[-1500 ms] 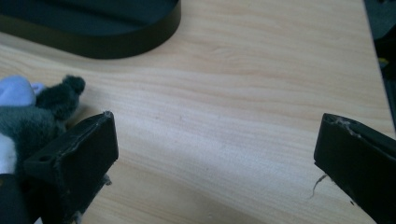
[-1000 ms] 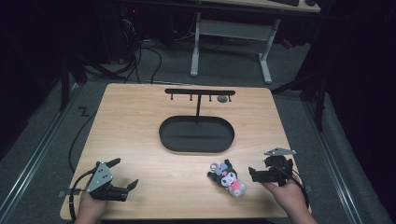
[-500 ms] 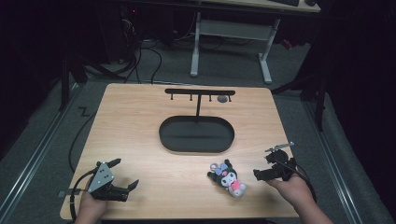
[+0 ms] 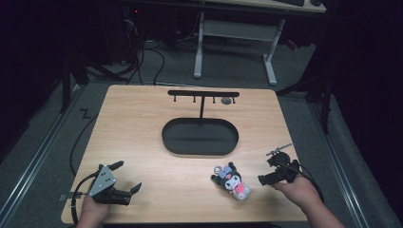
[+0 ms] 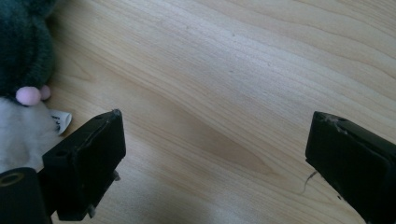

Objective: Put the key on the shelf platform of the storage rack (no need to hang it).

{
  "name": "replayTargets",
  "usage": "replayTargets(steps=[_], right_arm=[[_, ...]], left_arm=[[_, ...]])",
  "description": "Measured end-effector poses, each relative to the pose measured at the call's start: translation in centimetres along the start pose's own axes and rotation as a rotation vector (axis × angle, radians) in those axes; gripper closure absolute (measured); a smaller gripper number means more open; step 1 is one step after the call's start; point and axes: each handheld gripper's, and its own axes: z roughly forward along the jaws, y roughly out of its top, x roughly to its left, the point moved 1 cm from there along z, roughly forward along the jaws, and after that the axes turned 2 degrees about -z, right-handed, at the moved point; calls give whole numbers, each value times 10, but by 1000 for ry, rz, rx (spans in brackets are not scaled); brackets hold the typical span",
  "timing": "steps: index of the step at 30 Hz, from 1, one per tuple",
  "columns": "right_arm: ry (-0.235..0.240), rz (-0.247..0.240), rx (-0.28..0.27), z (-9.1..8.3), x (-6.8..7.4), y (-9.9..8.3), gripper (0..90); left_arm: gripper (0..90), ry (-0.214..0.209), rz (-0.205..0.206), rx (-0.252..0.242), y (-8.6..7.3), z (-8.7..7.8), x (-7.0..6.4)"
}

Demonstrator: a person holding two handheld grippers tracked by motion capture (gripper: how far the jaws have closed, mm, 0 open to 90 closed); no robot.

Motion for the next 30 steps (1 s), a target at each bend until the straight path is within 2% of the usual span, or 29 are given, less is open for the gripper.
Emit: replayTargets(steps=[4, 5, 7, 8, 12, 13, 18, 19, 25, 30], right_arm=[[7, -25, 25, -1, 3, 3, 123], [11, -51, 50, -1, 5, 4, 138], [12, -60, 56, -1, 6, 5, 138], [12, -99, 82, -2, 8, 6, 138], [18, -134, 98, -6, 10, 9, 130], [30, -148, 105, -10, 13, 11, 102], [35, -164, 111, -17, 17, 14, 48], [23, -170, 105, -19, 19, 16, 20], [24, -168, 100, -28, 23, 20, 9], [33, -188, 91, -35, 34, 27, 9]], left_arm=[[5, -6, 4, -3, 1, 1, 0], [5, -6, 8, 0, 1, 2, -1], [5, -7, 9, 2, 1, 2, -1], [5, -6, 9, 3, 1, 2, -1], [5, -7, 8, 8, 0, 3, -1], [5, -7, 9, 10, 0, 3, -1], [5, -7, 9, 16, 0, 4, -1], [5, -6, 9, 23, 0, 5, 0], [5, 1, 16, 30, 1, 6, -1], [5, 2, 16, 31, 1, 6, 0]])
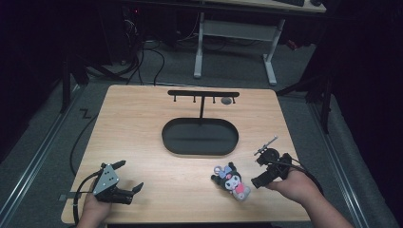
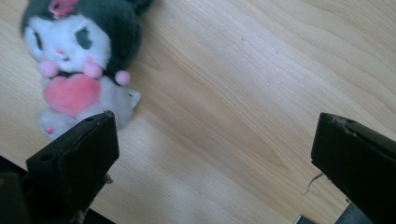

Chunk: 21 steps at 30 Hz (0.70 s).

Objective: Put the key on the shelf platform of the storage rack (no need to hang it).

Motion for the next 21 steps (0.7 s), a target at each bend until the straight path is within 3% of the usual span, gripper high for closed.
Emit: replayTargets(steps=[4, 7, 13, 17, 19, 21], right_arm=[[24, -18, 5, 2, 5, 7, 12], [33, -28, 3, 3, 7, 10, 15], [68, -60, -16, 9, 22, 25, 28], [91, -76, -24, 17, 34, 27, 29], [95, -78, -20, 17, 38, 28, 29], [100, -105, -21, 19, 43, 29, 29]], left_arm=[[8, 9, -14, -6, 1, 2, 3], [24, 8, -1, 4, -1, 2, 1], [30, 13, -6, 17, -5, -7, 0], [18, 19, -2, -3, -6, -17, -1], [6, 16, -18, -21, -6, -19, 0], [6, 14, -22, -24, -6, -18, 1]])
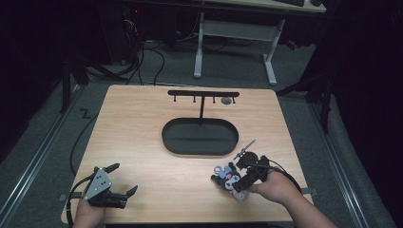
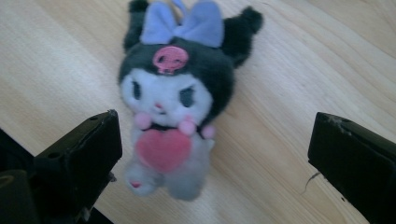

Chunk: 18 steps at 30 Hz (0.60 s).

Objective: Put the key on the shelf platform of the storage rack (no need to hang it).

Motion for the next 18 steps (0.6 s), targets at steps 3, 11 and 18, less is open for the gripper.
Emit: replayTargets(steps=[3, 11, 18], right_arm=[[15, 2, 0, 3, 2, 2, 34], [40, -2, 25, 18, 8, -2, 63], [55, -9, 63, 37, 16, -11, 144]], left_arm=[[6, -14, 10, 11, 0, 3, -1], [6, -32, 33, 14, 5, 11, -3], [6, -31, 52, 26, 7, 17, -5]])
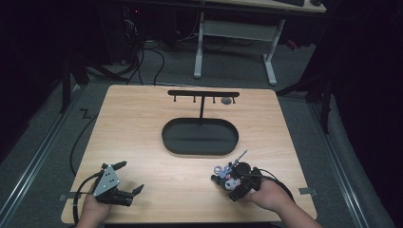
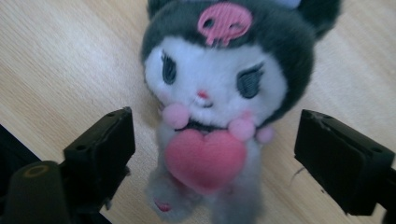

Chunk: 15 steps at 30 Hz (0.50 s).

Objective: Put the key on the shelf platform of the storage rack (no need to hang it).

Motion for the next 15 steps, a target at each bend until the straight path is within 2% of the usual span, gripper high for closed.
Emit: replayTargets(steps=[4, 5, 7, 10, 15], right_arm=[[14, -3, 11, 2, 0, -3, 153], [15, 17, 14, 2, 0, -4, 155], [8, 15, 5, 3, -3, -6, 195], [20, 30, 4, 2, -1, -7, 198], [8, 18, 9, 3, 1, -8, 254]], left_arm=[[6, 0, -10, -6, 0, 1, 2], [6, 0, -9, -5, 0, 1, 2], [6, -2, -13, -4, 0, 3, 2], [6, -6, -10, -4, 0, 3, 2], [7, -8, -13, 3, 0, 5, 3]])
